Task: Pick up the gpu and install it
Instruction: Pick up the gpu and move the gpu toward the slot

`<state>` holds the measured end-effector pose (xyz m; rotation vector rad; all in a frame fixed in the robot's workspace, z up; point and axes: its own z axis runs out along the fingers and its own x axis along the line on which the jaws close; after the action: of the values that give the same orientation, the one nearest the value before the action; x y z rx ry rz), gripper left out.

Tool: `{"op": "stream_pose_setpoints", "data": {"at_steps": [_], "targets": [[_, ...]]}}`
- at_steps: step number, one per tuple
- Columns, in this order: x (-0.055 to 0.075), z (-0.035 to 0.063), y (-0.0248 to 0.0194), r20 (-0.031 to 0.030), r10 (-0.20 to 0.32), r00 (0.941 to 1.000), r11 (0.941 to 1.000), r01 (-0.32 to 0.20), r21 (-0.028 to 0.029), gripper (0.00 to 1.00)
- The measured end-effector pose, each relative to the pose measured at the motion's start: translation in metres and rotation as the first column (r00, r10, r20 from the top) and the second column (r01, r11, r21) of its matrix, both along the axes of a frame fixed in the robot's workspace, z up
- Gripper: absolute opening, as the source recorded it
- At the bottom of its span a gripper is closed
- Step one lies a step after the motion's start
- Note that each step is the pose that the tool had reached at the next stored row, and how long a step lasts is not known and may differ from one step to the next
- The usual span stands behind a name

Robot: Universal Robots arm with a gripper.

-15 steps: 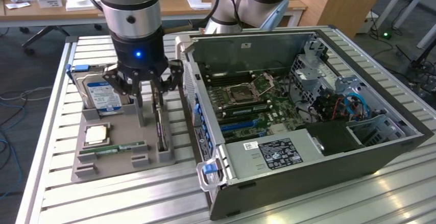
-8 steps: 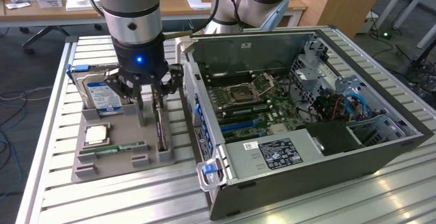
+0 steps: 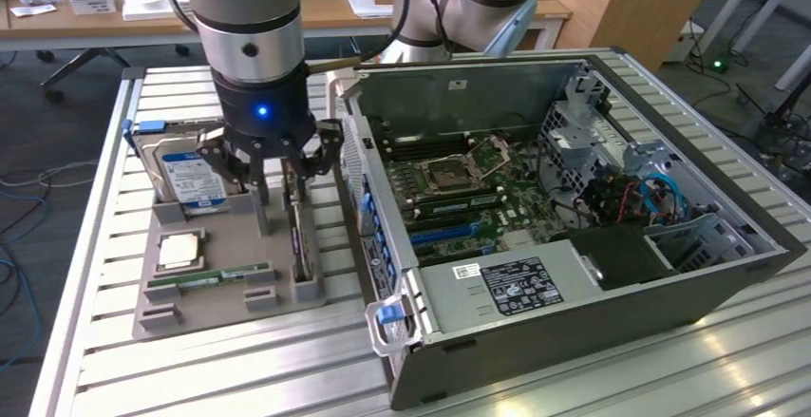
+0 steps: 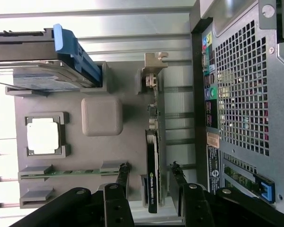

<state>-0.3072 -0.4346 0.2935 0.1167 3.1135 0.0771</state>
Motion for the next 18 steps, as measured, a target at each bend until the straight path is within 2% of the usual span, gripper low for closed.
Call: {"op": "stream_pose_setpoints", "data": {"at_steps": [9,18], "targets": [[0.0026,-0.0002,0.0,-0.0001,0.0,1.0,1.0,0.0,-0.0001,0.47],[0.0025,-0.0081,0.0,0.0,0.0,1.0,1.0,0.0,0.0,0.47]]}}
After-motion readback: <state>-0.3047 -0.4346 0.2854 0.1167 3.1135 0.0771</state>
